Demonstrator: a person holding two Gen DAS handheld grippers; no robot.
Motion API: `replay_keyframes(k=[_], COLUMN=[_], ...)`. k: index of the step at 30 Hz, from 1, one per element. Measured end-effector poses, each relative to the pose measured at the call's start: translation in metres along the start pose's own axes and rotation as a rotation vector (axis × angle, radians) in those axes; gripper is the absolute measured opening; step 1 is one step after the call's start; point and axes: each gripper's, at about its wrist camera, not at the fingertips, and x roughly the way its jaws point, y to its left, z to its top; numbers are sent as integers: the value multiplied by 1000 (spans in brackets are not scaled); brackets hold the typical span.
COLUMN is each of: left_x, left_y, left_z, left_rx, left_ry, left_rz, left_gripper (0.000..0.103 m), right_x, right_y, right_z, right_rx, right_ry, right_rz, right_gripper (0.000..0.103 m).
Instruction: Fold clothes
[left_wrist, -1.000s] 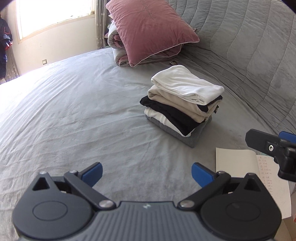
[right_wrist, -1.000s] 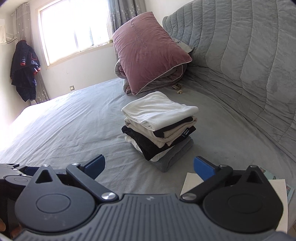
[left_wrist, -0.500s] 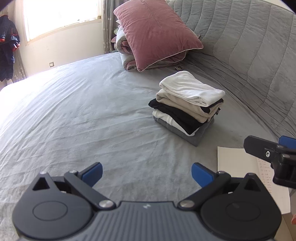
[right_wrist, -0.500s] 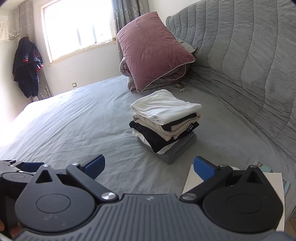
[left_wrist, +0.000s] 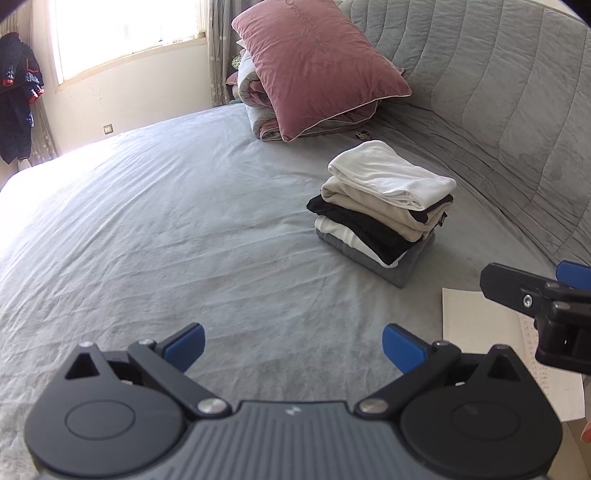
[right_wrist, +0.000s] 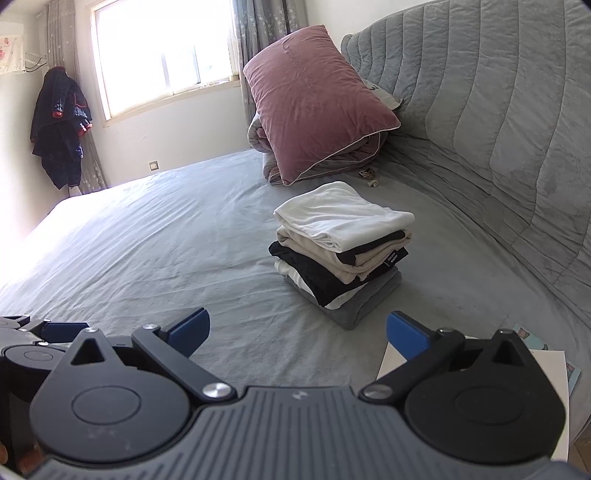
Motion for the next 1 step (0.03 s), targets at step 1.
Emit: replay_keyframes(k=[1], left_x=[0], left_y=[1], left_z=[0], left_rx=[-4], left_ry=[1], left_rz=[1], left_gripper=[102], right_x=[0], right_y=[1], right_z=[0], right_rx=[-1], right_ry=[0], right_rz=[2], right_gripper=[103])
